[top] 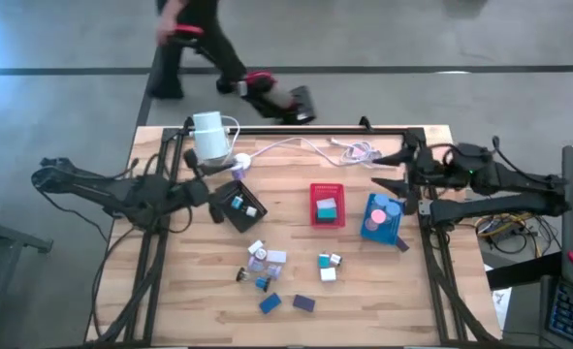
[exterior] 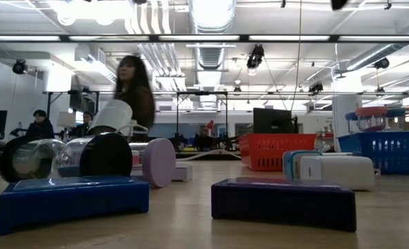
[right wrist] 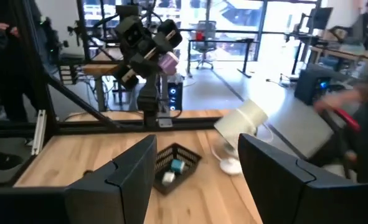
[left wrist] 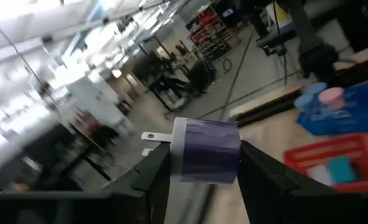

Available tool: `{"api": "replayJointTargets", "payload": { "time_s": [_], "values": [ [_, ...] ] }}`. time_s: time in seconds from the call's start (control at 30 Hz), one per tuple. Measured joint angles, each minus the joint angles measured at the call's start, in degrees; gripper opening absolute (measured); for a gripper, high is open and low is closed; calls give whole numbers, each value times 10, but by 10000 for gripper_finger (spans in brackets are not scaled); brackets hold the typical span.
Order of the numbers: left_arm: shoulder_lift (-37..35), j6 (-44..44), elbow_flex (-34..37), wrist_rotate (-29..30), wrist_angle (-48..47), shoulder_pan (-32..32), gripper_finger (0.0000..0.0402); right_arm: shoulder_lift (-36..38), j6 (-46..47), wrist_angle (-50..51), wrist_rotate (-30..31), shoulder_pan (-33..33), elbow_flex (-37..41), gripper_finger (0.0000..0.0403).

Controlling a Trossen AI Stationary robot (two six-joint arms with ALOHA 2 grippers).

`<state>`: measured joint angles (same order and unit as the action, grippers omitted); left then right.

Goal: Pick & Place Office items
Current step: Put the purple charger adaptor into the black bin

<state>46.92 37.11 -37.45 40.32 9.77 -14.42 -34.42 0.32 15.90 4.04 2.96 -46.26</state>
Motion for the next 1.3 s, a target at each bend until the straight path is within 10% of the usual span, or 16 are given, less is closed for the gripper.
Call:
{"api": "replayJointTargets", "payload": {
  "time_s": [0.6,1.3],
  "values": [
    [-70,-355,133,-5,-129,0,154,342,-76,-109,40,0,369,59],
    [-61,-503,150,-71,-154,1,154,336,-103,-197,-30,0,390,8]
  ]
}}
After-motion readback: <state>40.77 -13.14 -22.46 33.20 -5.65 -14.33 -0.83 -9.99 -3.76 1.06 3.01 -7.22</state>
